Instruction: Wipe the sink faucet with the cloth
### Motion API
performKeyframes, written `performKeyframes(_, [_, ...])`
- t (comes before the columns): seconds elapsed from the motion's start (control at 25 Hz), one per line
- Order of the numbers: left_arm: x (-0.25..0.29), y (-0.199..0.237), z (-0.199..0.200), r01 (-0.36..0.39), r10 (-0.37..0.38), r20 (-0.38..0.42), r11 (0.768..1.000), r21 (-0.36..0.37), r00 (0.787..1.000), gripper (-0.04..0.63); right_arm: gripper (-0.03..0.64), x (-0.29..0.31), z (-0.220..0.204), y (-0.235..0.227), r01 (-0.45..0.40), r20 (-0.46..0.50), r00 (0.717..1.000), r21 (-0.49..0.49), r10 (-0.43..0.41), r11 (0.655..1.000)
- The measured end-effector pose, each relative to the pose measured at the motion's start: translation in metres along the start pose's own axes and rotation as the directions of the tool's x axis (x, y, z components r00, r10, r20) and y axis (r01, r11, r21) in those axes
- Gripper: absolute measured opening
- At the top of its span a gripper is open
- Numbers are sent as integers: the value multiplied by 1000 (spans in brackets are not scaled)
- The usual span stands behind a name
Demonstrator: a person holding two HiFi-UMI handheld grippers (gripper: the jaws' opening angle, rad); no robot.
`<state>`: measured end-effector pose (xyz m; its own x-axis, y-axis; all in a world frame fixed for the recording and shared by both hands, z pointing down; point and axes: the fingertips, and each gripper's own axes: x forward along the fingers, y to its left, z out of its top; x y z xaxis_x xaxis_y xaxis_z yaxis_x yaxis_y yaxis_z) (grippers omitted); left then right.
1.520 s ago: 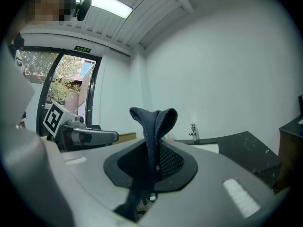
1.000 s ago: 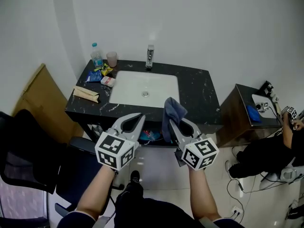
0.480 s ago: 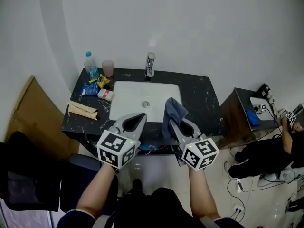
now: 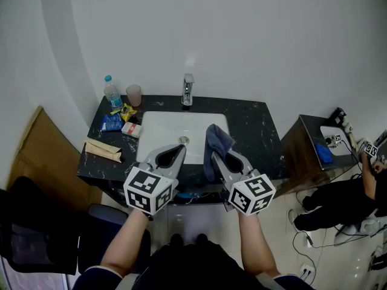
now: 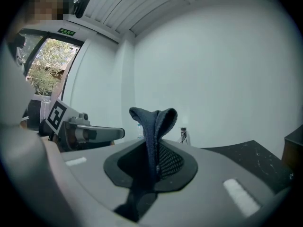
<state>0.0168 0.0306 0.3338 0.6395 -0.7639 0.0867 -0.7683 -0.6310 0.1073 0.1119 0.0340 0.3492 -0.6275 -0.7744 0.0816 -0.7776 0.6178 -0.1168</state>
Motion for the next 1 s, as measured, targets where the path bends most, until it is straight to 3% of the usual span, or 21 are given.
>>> performKeyframes(0.72, [41,44,-31,31,-32,-75,999,-23,997,2,58,50,-19,-29,41,-63,997,-3,-41,999])
performKeyframes(1.0, [91,79,-37,-21,20,-98,1000,-7,995,2,58,99,-27,-72,1,-81,997,2,-1,1000])
